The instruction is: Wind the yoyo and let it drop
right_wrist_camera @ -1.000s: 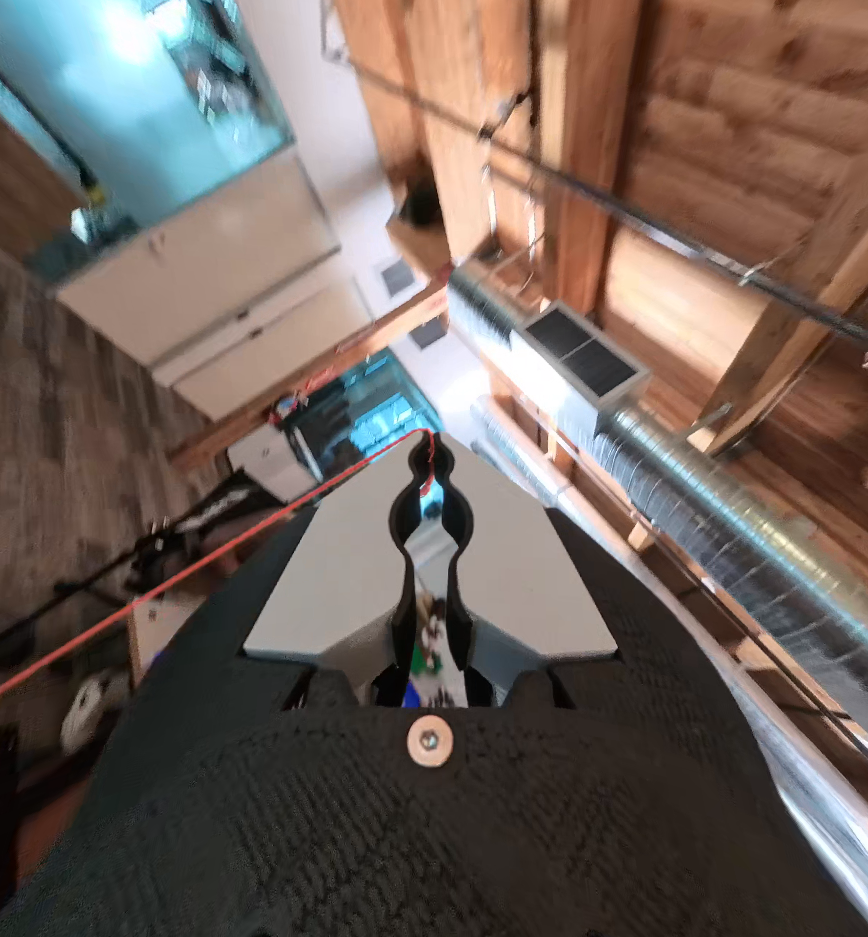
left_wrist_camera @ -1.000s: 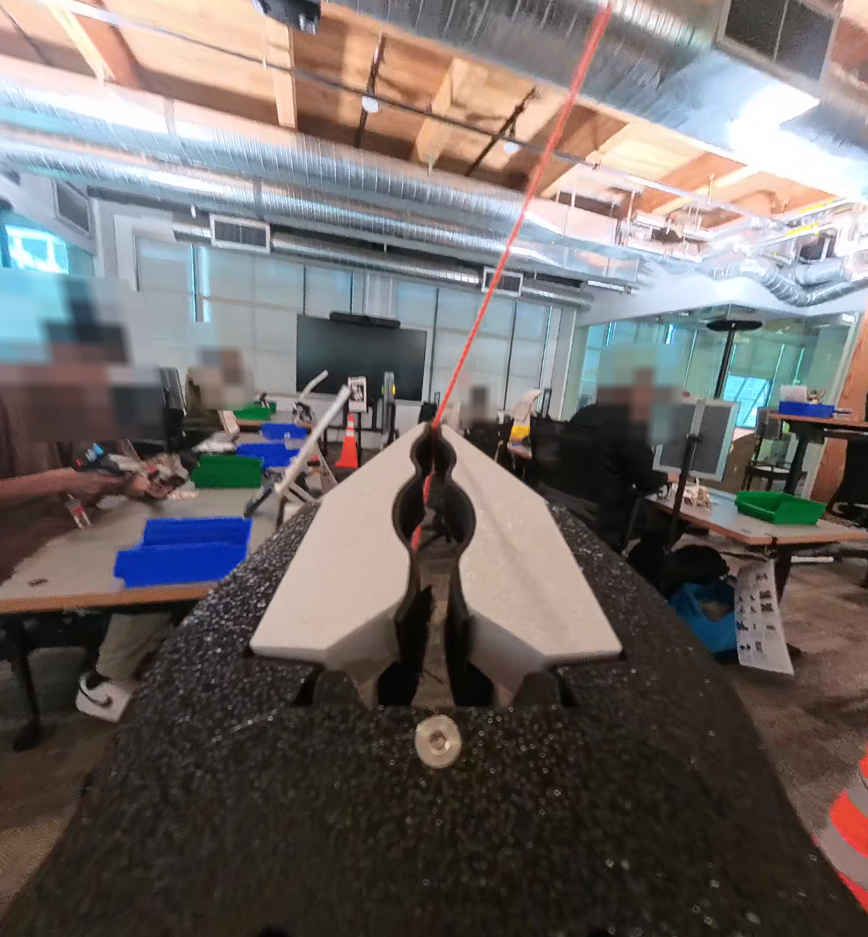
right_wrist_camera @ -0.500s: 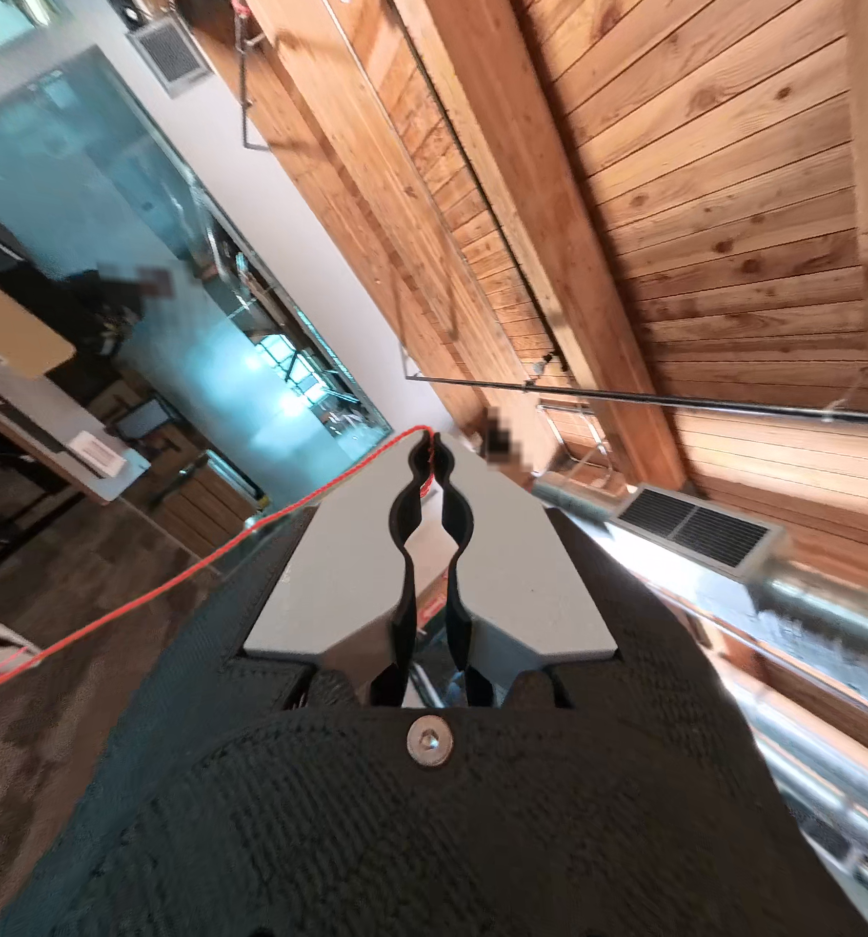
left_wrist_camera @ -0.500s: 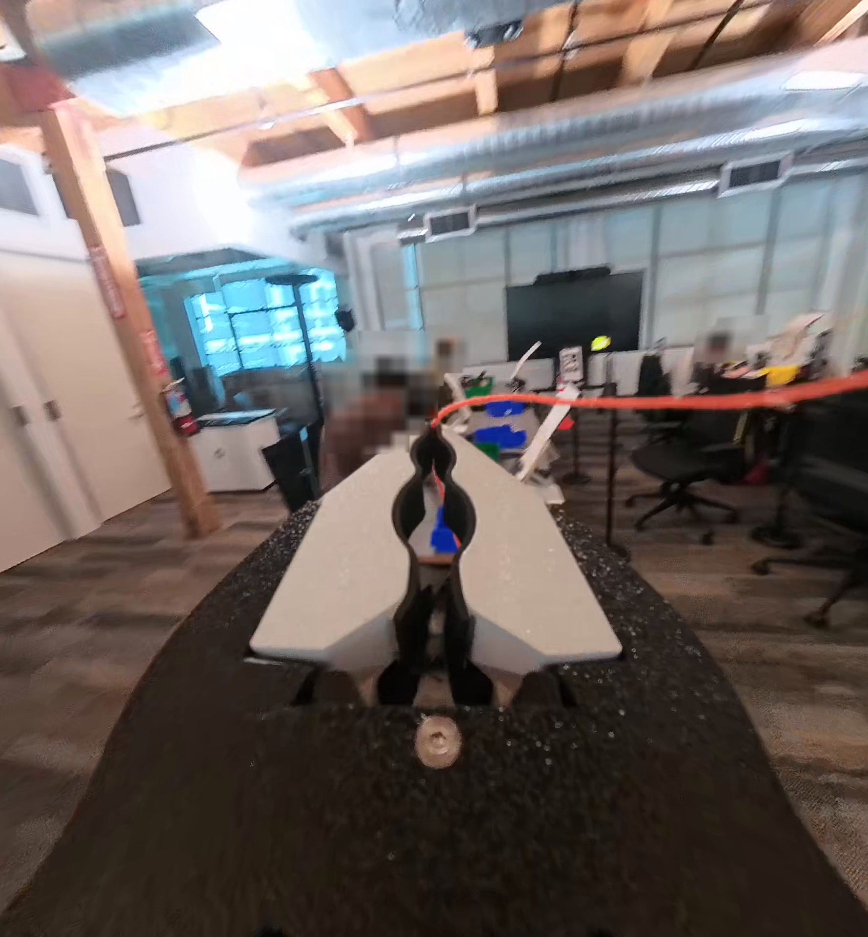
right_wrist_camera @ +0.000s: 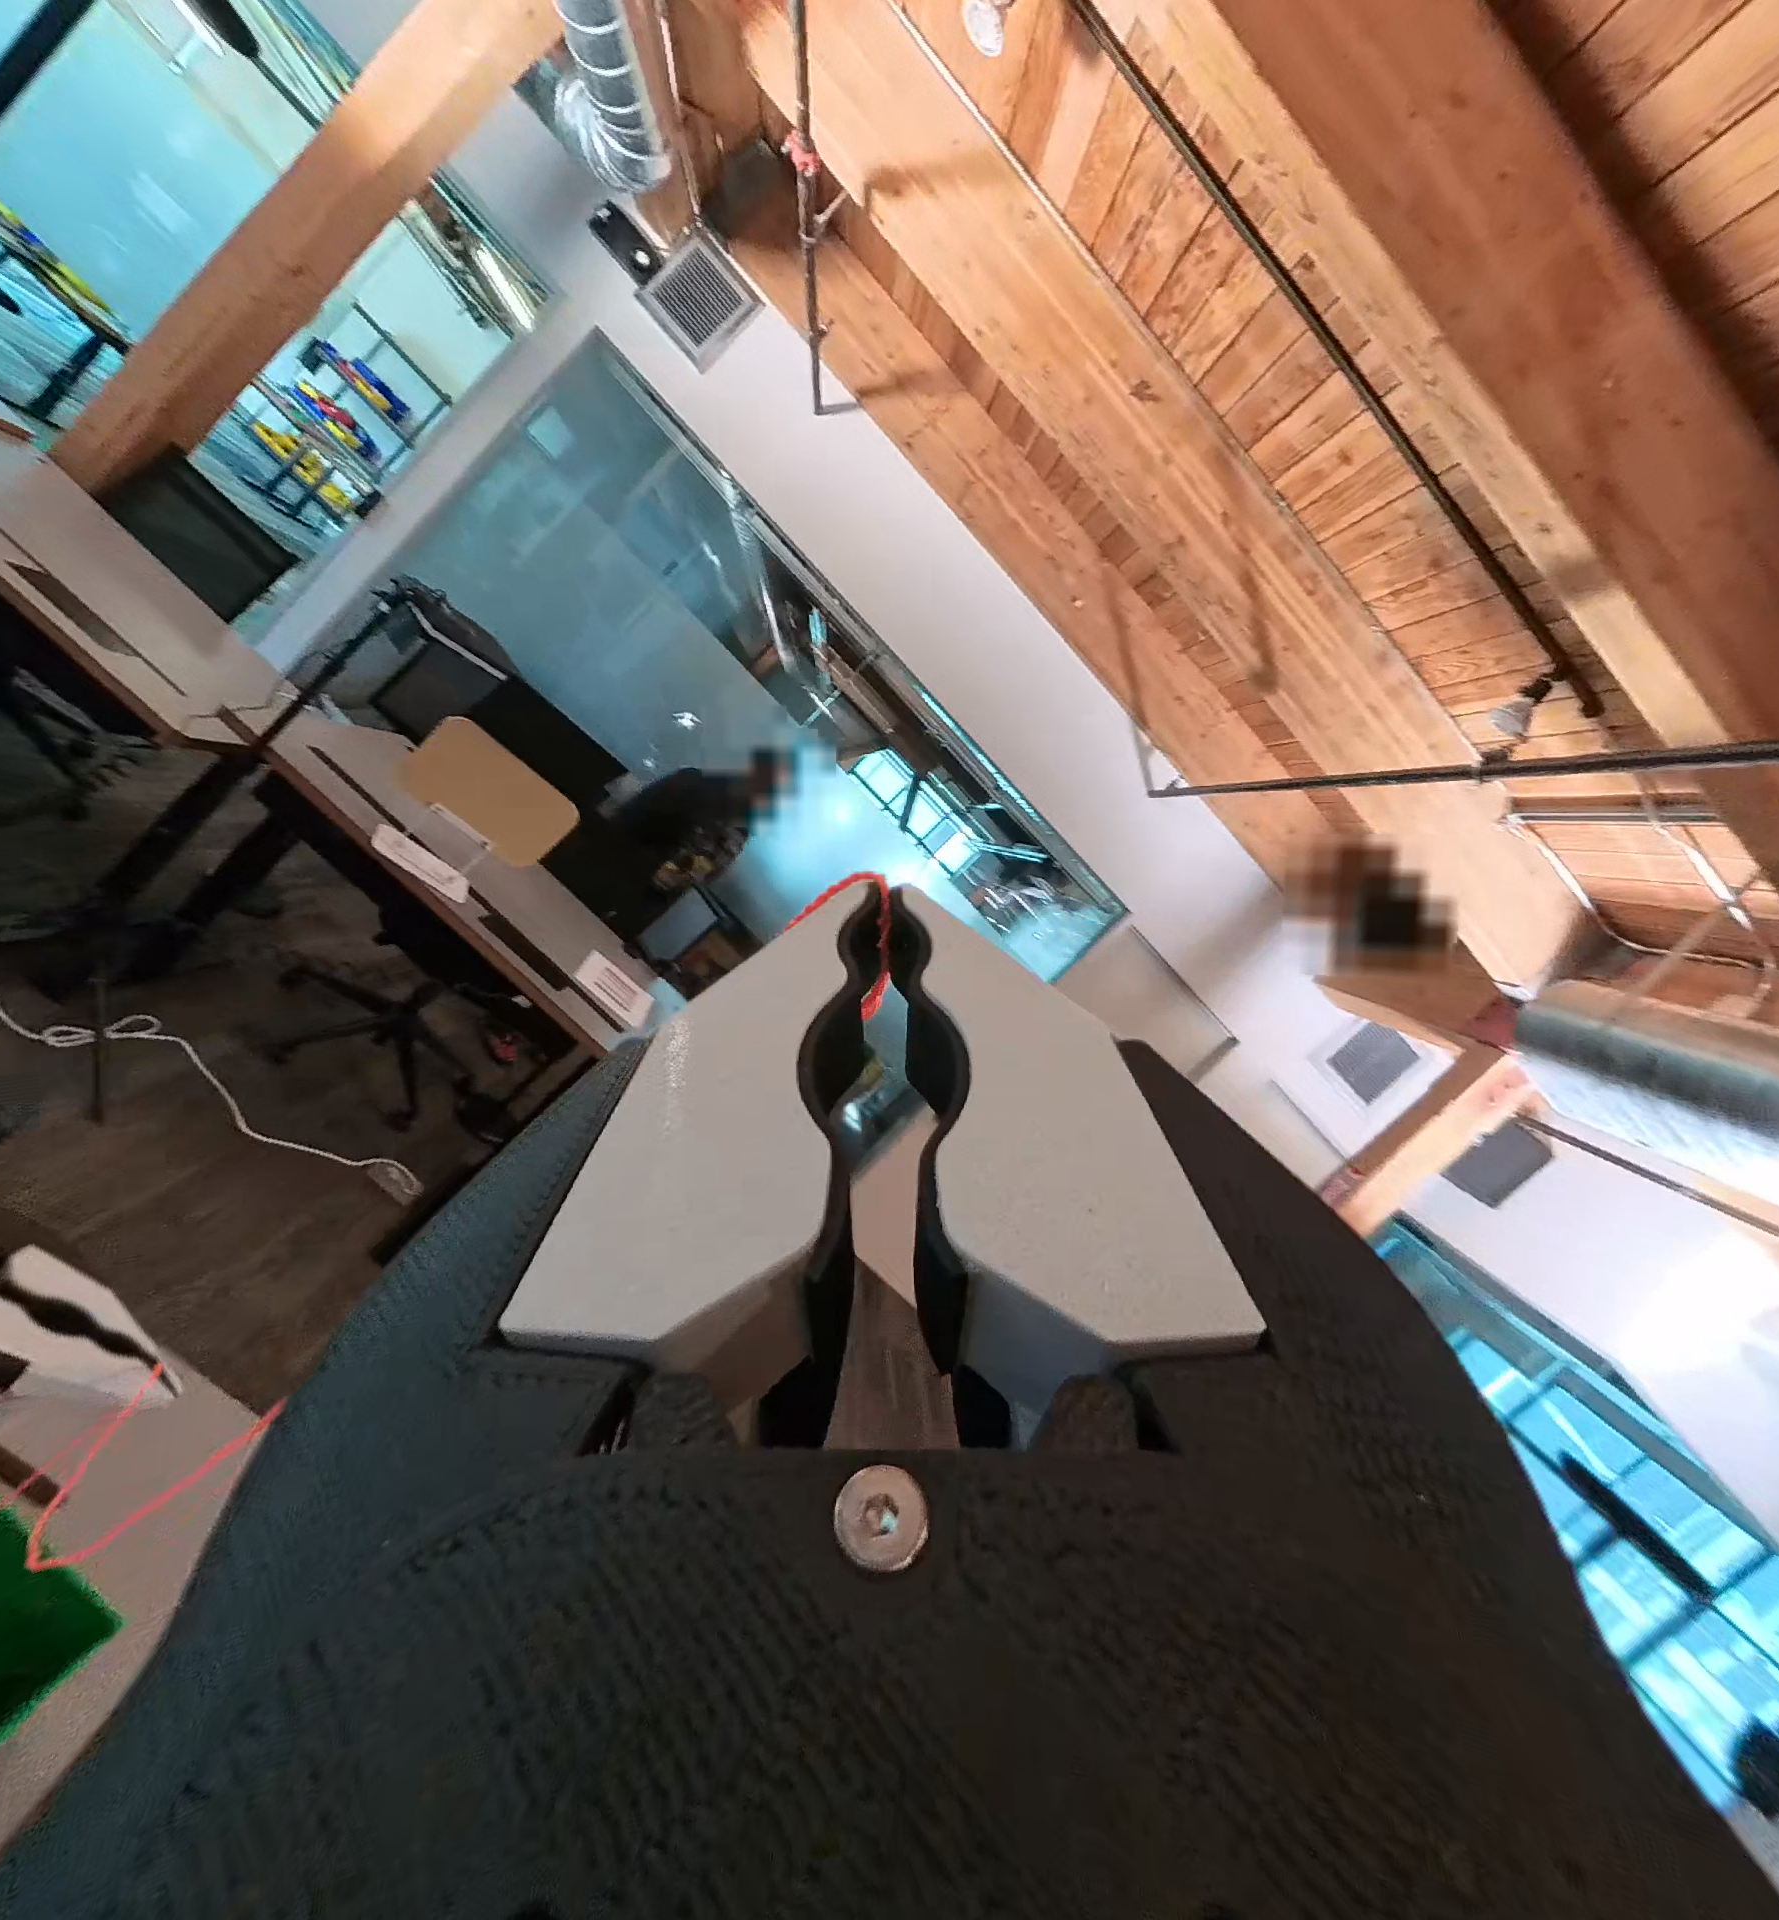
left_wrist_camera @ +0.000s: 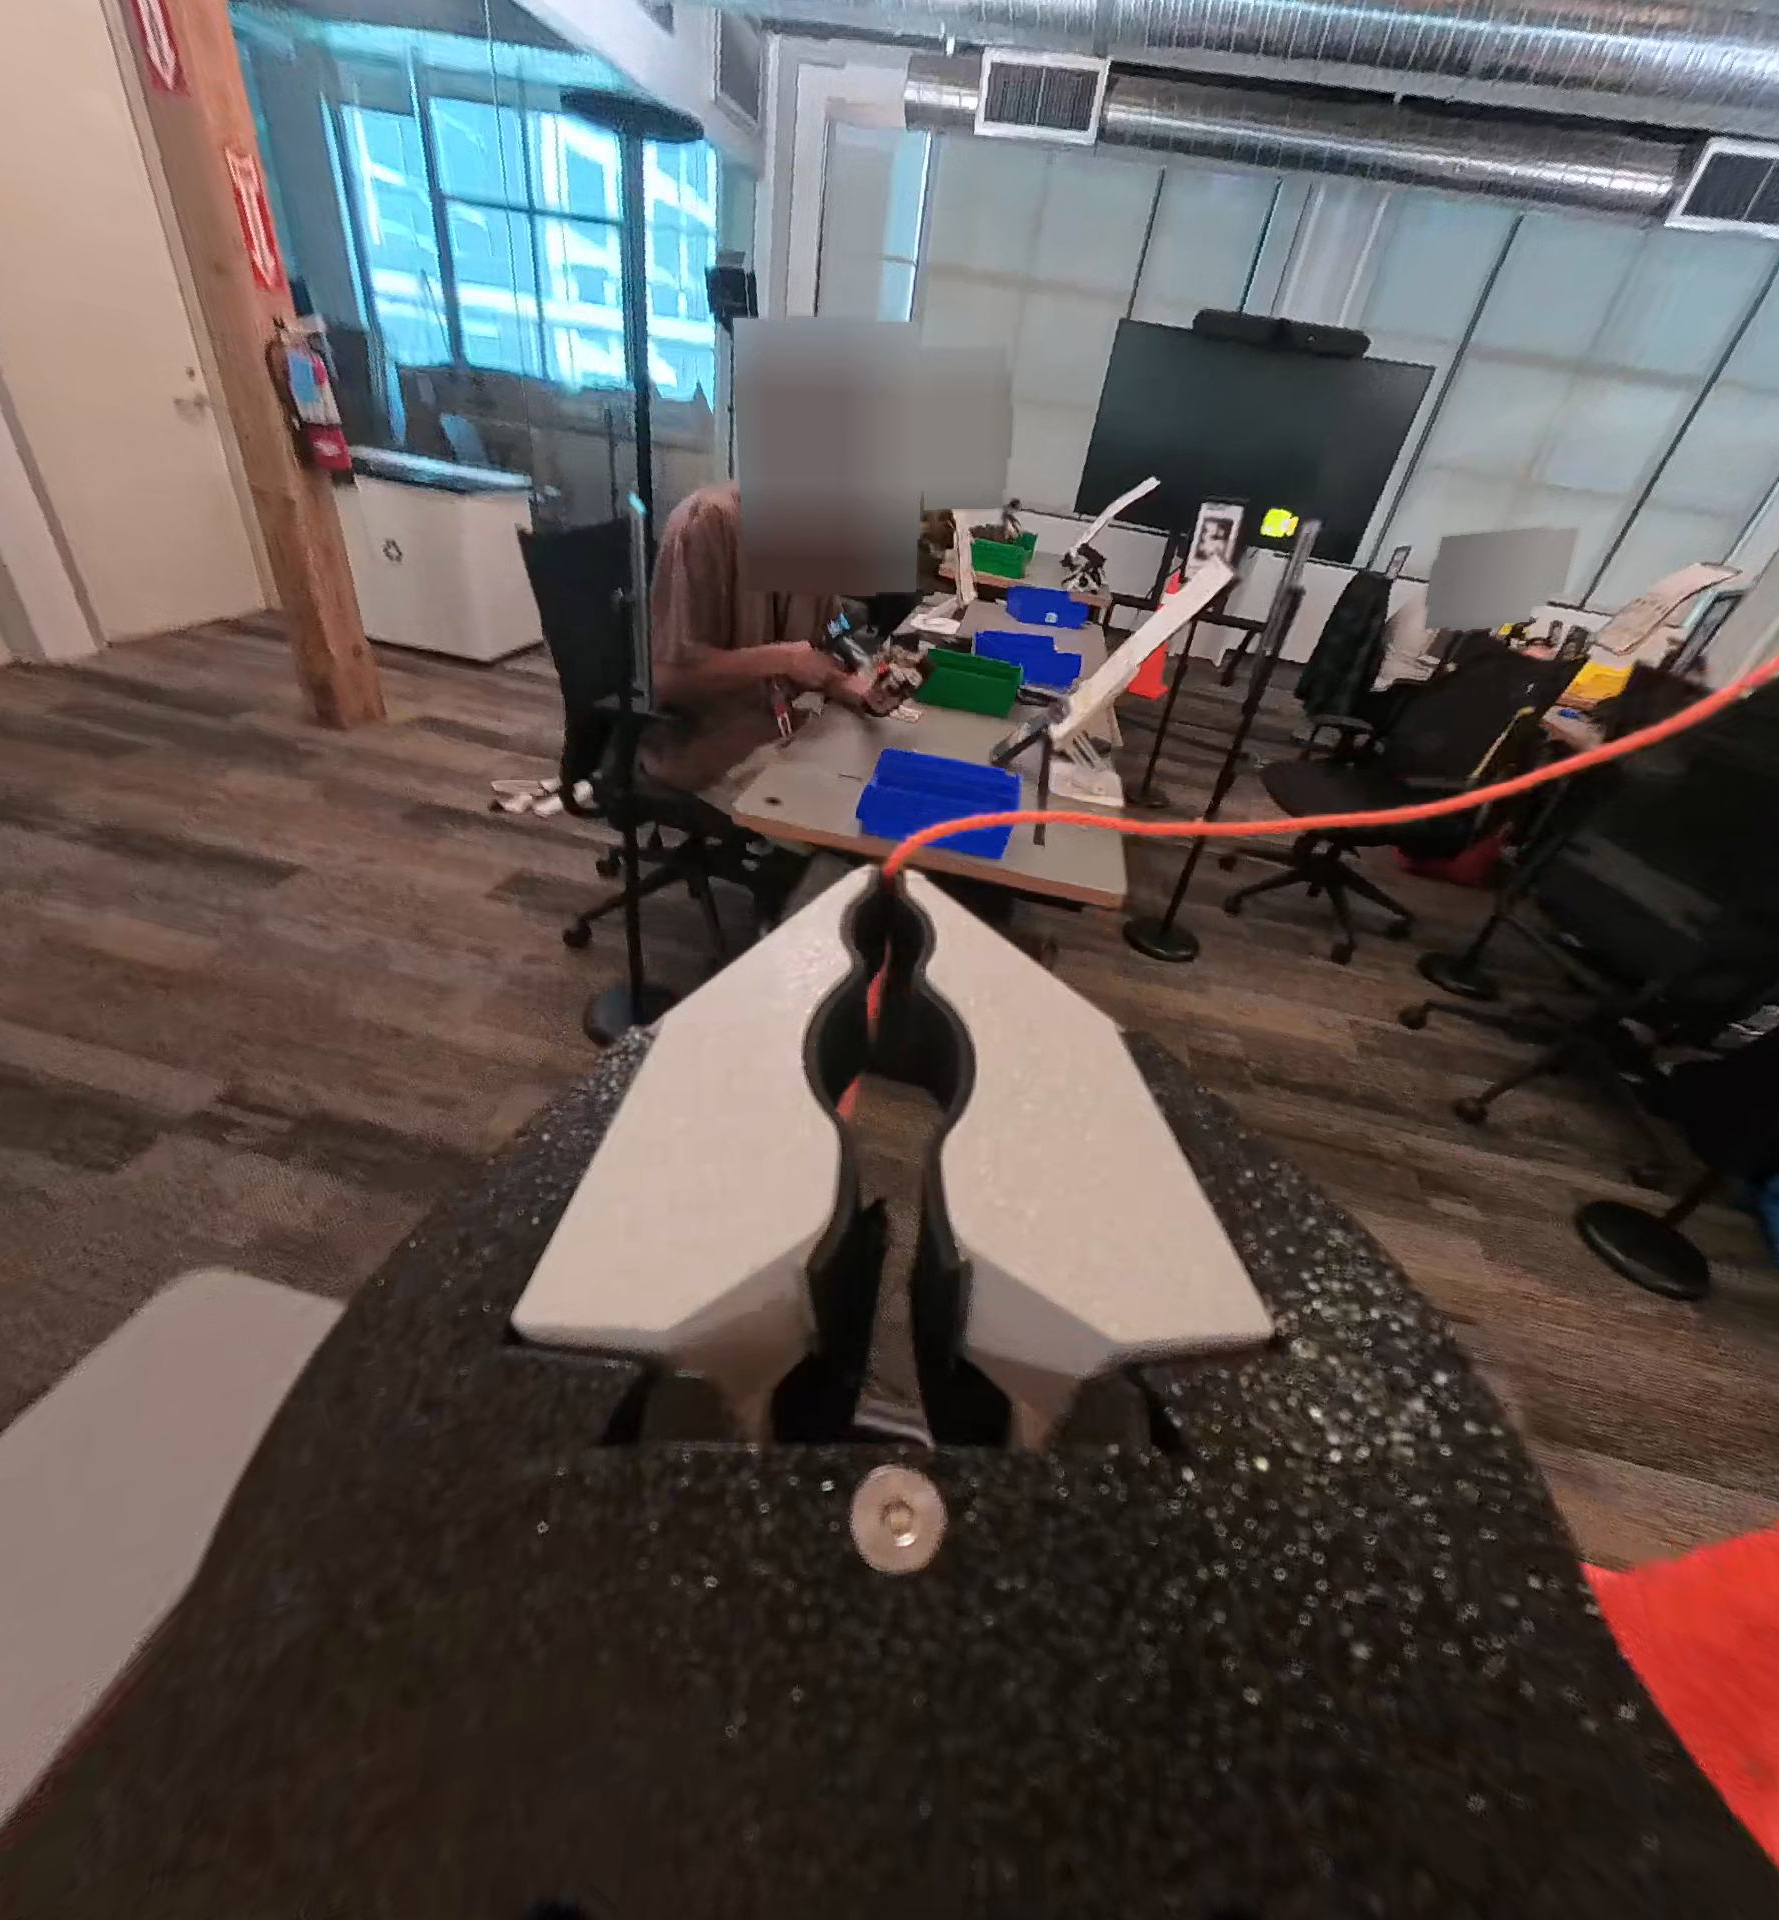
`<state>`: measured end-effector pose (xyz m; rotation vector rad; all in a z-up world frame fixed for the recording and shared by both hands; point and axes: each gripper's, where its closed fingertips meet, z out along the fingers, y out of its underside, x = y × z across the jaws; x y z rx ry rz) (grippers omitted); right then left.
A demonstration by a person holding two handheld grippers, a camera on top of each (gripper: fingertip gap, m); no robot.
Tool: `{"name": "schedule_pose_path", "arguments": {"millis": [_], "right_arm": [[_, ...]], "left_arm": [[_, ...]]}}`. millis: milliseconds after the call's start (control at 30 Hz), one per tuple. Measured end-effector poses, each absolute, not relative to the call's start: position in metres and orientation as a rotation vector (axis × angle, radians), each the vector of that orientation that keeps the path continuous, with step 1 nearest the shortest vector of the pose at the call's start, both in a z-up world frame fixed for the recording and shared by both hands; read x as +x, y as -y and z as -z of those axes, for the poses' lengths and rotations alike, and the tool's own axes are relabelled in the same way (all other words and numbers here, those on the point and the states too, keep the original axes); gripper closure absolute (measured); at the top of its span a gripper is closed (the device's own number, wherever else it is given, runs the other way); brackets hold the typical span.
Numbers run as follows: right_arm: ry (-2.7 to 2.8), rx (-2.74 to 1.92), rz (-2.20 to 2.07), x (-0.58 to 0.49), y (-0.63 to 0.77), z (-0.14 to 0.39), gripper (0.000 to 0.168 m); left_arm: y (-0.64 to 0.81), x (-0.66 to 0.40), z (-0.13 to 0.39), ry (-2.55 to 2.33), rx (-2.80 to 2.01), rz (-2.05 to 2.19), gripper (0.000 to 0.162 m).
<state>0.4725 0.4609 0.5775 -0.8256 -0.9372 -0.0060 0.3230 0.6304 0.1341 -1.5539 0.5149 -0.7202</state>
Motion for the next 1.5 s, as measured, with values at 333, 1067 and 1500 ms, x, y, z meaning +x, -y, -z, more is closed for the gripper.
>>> {"name": "schedule_pose_path", "arguments": {"millis": [333,1067,1500], "right_arm": [[1.232,-1.041,-0.184,0.314,-0.547,-0.403,0.168],[1.815,-1.478,0.054,0.220,-0.705,0.078,0.157],[2.000,-2.066,-0.354,0.271,-0.648,0.158,0.093]], "left_arm": [[-0.662,0.273,0.039,-0.323,-1.838,0.856,0.162],[-0.424,0.161,0.175,0.054,-1.947,0.699,0.054],[-0.359,0.093,0.192,0.486,-1.973,0.196,0.057]]}}
